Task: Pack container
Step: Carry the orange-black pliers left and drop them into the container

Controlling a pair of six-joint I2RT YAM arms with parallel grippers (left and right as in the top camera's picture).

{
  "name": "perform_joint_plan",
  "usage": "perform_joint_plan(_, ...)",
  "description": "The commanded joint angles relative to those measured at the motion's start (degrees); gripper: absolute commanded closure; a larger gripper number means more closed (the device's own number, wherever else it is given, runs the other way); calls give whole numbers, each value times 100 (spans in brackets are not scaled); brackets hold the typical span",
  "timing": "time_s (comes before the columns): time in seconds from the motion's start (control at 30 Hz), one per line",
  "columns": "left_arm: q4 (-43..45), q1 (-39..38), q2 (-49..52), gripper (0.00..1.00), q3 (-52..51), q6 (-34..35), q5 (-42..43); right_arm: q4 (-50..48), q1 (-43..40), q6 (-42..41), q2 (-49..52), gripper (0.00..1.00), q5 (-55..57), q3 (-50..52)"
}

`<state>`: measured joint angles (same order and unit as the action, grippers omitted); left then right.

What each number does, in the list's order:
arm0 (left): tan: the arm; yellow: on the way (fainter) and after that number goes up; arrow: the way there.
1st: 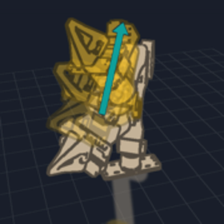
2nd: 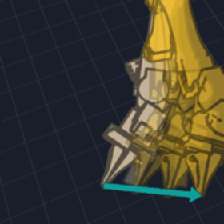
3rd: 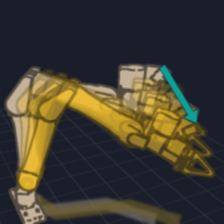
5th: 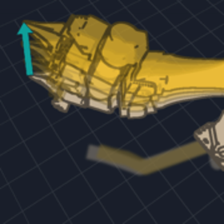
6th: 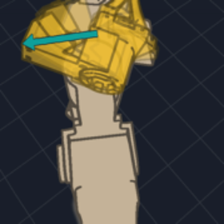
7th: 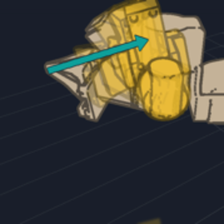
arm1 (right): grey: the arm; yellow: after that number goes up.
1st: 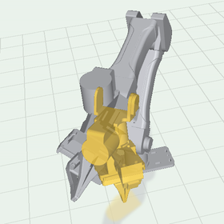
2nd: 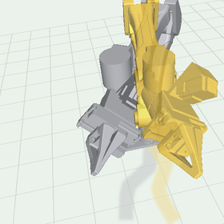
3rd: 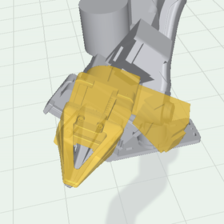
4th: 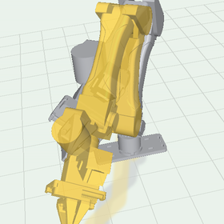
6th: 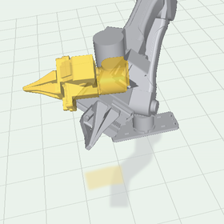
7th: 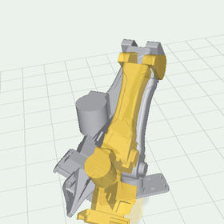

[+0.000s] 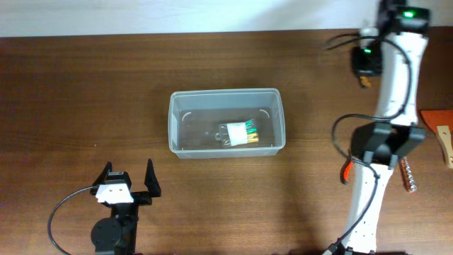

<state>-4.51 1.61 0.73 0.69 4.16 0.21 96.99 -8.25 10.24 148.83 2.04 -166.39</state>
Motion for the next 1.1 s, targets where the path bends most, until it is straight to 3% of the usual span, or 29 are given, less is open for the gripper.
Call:
perform_joint_plan(0.0,-26,-22,-33,1,-17,13,-15,35,540,306,-431,90,-142,-146)
perform_joint_plan(0.53,-26,-22,-33,1,-17,13,-13,37,2715,302,-1062,89,-448,-28)
perform_joint_plan(1.07,-26,-22,-33,1,-17,13,-15,-39,3762,704,-1384,89,-466,1963)
